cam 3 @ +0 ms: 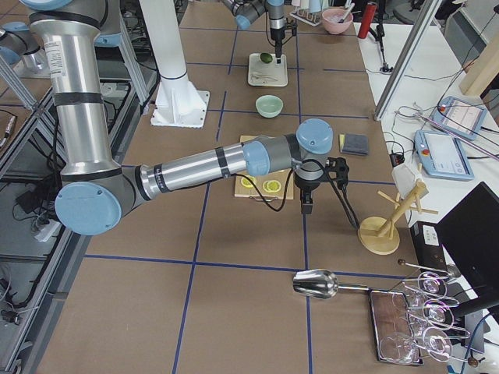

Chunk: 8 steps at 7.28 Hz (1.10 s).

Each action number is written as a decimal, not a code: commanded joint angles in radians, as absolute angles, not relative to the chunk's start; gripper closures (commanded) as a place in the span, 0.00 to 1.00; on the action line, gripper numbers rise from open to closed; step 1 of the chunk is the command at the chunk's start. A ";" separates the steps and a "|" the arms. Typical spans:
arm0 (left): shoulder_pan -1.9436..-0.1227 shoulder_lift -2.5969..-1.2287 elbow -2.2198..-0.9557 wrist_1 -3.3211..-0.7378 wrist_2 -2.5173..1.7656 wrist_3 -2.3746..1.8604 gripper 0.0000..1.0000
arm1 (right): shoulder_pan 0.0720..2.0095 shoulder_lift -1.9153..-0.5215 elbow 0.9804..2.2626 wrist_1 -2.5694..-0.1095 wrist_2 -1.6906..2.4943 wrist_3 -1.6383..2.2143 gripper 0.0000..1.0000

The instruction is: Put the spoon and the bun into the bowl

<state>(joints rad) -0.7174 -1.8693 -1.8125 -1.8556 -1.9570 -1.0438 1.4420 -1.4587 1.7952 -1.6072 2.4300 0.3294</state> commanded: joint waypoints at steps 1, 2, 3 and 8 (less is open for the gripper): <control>-0.655 -1.881 -1.778 -1.856 -1.933 -1.103 0.03 | 1.385 -1.459 1.870 -1.608 2.431 0.458 0.00; -0.641 -1.885 -1.772 -1.856 -1.925 -1.106 0.06 | 1.359 -1.457 1.891 -1.608 2.430 0.497 0.00; -0.631 -1.894 -1.754 -1.858 -1.925 -1.114 0.09 | 1.341 -1.457 1.907 -1.608 2.430 0.532 0.00; -0.617 -1.907 -1.675 -1.933 -1.925 -1.115 0.26 | 1.289 -1.430 1.937 -1.608 2.425 0.621 0.00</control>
